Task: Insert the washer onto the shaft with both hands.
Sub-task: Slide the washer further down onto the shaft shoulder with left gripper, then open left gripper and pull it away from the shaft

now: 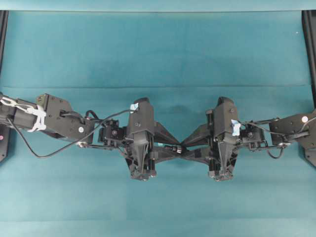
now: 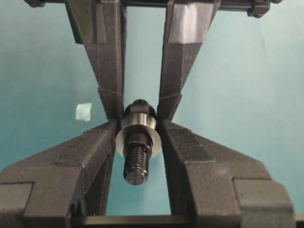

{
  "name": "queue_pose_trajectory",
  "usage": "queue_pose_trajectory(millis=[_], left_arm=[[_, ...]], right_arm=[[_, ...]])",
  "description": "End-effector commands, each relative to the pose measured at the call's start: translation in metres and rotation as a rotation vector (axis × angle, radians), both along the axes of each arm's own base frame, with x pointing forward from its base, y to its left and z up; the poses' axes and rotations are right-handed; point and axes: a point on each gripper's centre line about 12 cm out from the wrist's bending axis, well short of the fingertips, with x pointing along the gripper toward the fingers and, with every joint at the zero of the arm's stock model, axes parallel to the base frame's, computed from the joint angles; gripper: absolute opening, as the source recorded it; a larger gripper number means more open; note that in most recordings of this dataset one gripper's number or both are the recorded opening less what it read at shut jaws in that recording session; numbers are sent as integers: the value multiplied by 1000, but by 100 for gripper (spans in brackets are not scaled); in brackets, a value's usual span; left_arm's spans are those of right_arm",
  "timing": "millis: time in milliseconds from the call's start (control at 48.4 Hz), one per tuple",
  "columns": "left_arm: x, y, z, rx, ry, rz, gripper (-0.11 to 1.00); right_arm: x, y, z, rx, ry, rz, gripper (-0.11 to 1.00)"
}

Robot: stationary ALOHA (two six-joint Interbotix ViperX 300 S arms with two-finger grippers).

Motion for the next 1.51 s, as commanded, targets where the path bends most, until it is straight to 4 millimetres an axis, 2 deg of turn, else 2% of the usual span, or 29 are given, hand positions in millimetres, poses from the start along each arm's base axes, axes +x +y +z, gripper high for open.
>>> queue_pose_trajectory(millis=[0, 517, 682, 724, 765, 1116, 1302, 1489], left_arm=[[5, 3, 10, 0, -29, 5, 37], [6, 5, 14, -8, -39, 14, 39], [6, 5, 15, -10, -41, 14, 84], [6, 6, 16, -11, -42, 17, 93], [6, 6, 16, -10, -44, 16, 96], [-1, 6, 30, -9, -58, 16, 93], [-17, 10, 43, 0, -41, 20, 93], [-41, 11, 52, 5, 15, 21, 93]], right_arm=[[4, 0, 7, 7, -26, -4, 1], [4, 0, 7, 6, -26, -3, 1], [3, 0, 5, 5, -12, -4, 1], [3, 0, 4, 4, -7, -3, 1], [2, 0, 4, 4, -3, -3, 1], [1, 0, 2, 1, 8, -2, 1], [0, 0, 1, 0, 11, -1, 1], [0, 0, 1, 1, 11, -2, 1]])
